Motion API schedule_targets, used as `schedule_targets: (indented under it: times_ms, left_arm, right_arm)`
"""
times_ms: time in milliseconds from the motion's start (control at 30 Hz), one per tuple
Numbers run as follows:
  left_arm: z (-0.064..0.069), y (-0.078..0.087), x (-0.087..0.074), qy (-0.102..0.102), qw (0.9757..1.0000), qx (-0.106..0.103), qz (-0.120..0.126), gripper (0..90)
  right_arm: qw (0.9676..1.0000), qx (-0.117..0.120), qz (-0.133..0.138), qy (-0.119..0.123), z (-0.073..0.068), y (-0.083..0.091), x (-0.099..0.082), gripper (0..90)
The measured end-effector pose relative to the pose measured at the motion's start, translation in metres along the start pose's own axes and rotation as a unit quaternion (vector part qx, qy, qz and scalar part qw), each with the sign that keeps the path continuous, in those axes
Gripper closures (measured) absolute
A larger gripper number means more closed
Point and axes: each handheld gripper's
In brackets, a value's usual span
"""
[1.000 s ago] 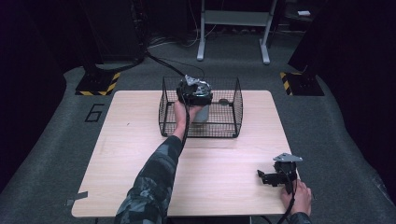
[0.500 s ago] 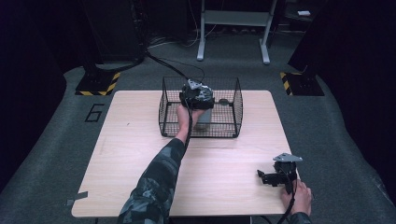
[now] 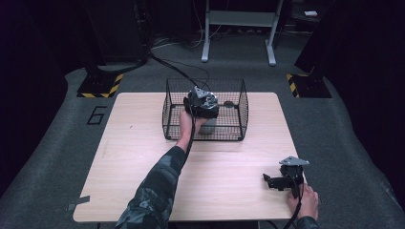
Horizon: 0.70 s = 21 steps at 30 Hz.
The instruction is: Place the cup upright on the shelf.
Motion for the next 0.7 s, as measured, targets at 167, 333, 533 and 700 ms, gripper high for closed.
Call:
schedule_targets:
  times_ms: [167, 333, 533, 700]
  left_arm:
    - [0.002, 0.0, 0.002, -0.009, 1.0, -0.002, -0.003, 3.7]
    - [0.002, 0.001, 0.001, -0.005, 1.0, -0.001, 0.0, 3.7]
    - [0.002, 0.005, 0.002, -0.006, 1.0, -0.003, -0.005, 3.4]
    - [-0.001, 0.012, 0.003, 0.0, 0.9998, -0.019, -0.008, 2.0]
  right_arm:
    - [1.0, 0.0, -0.001, -0.003, 0.0, 0.0, 0.0, 0.0]
    - [1.0, 0.0, -0.002, -0.004, -0.001, 0.0, 0.0, 0.0]
    - [1.0, 0.0, 0.001, 0.0, 0.0, 0.0, 0.0, 0.0]
    - [1.0, 0.0, 0.001, 0.0, 0.0, 0.0, 0.0, 0.0]
Point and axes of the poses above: each handheld gripper's, and its own axes: y roughly backward along the jaws, x roughly out of its top, z roughly to its right, and after that the axes turned 9 degrees about -y, right-handed
